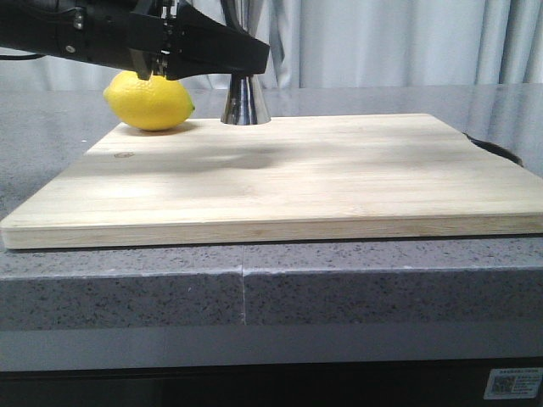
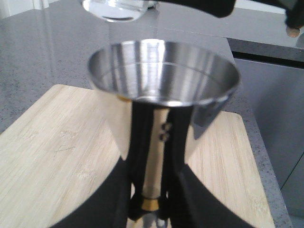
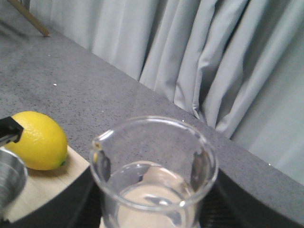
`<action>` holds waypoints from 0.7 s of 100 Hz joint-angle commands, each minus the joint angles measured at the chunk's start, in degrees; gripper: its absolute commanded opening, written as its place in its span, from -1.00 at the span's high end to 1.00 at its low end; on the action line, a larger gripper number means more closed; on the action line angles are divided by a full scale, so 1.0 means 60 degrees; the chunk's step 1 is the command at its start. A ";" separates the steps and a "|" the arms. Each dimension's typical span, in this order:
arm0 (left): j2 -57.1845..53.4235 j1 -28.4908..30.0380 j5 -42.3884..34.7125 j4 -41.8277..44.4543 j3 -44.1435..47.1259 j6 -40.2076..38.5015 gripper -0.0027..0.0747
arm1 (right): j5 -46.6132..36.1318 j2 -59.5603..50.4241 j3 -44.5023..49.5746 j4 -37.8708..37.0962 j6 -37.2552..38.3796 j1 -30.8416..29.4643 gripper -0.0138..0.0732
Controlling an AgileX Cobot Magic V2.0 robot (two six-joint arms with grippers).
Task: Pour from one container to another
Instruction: 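Carry the beaker with the right gripper above the held jigger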
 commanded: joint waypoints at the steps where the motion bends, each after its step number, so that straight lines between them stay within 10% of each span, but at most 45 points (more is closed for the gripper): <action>1: -0.0525 -0.0074 0.1045 -0.0677 -0.0291 -0.0019 0.98 | -0.0479 -0.0415 -0.0462 -0.0242 -0.0068 0.0202 0.19; 70: -0.0525 -0.0074 0.1045 -0.0677 -0.0291 -0.0019 0.98 | 0.0308 -0.0415 -0.1041 -0.1482 -0.0068 0.0743 0.19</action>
